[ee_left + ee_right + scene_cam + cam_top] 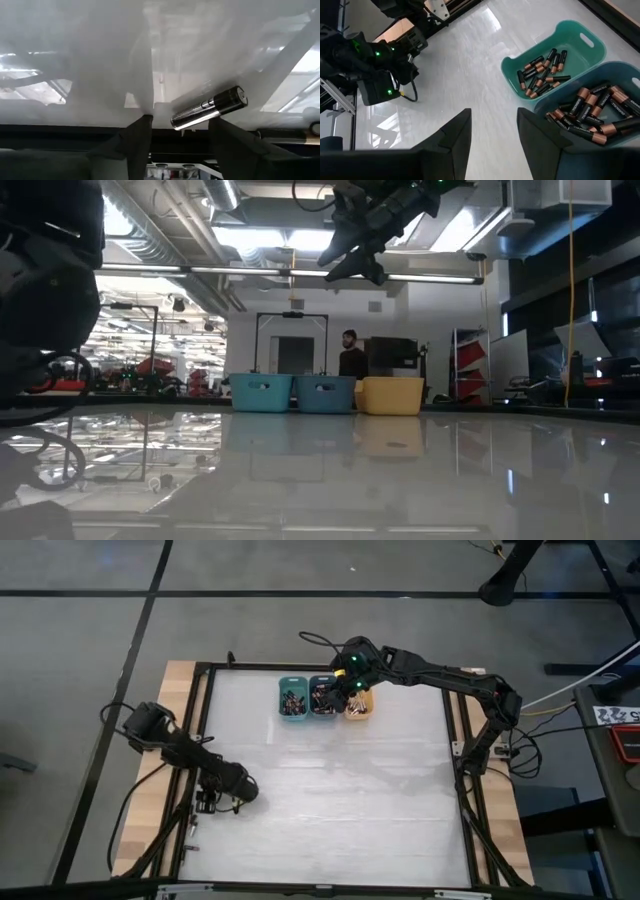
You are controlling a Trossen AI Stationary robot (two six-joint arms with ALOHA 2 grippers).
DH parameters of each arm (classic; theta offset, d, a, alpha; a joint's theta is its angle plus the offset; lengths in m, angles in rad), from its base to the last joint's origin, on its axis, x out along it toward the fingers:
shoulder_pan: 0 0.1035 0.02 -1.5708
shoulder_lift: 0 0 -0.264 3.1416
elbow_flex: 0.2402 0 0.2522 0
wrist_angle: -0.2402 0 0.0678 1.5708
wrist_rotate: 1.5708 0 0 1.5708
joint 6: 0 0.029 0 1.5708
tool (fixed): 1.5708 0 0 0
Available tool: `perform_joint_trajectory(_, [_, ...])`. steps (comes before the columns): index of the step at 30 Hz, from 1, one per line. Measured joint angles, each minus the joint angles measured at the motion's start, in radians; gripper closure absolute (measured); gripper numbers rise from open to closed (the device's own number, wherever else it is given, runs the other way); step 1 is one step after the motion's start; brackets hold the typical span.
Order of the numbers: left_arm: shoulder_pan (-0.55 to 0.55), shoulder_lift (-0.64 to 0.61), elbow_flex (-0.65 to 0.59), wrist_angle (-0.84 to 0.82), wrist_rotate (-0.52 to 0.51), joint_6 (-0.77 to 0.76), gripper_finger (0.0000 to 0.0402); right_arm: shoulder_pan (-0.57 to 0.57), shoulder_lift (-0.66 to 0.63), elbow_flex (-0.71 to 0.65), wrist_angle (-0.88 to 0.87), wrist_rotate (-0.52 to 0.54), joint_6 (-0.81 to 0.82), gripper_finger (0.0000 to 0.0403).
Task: Sort batteries
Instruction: Put the silver battery into the yellow bin
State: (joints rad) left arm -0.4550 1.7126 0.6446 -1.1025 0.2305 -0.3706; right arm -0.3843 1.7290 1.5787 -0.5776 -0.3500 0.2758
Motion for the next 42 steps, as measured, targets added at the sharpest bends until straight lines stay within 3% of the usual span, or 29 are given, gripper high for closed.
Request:
perform_joint_trajectory(13, [0.005, 0.013, 0.064, -0.026, -0.059, 0.015, 0.0298, -0.002, 0.0, 0.0, 0.0, 0.026, -0.02, 0.0244])
perform_joint_trajectory(22, [0.017, -0.017, 0.081, -0.041, -0.092, 0.034, 0.0393, -0.002, 0.0, 0.0, 0.001, 0.027, -0.024, 0.0244])
perform_joint_trajectory(38, [0.201, -0.273, 0.138, -0.018, -0.092, -0.109, 0.0398, -0.001, 0.0, 0.0, 0.008, 0.024, -0.031, 0.0244])
perform_joint_trajectory(42, [0.219, -0.324, 0.142, -0.007, -0.025, -0.324, 0.0397, -0.001, 0.0, 0.0, 0.008, -0.01, -0.031, 0.0244])
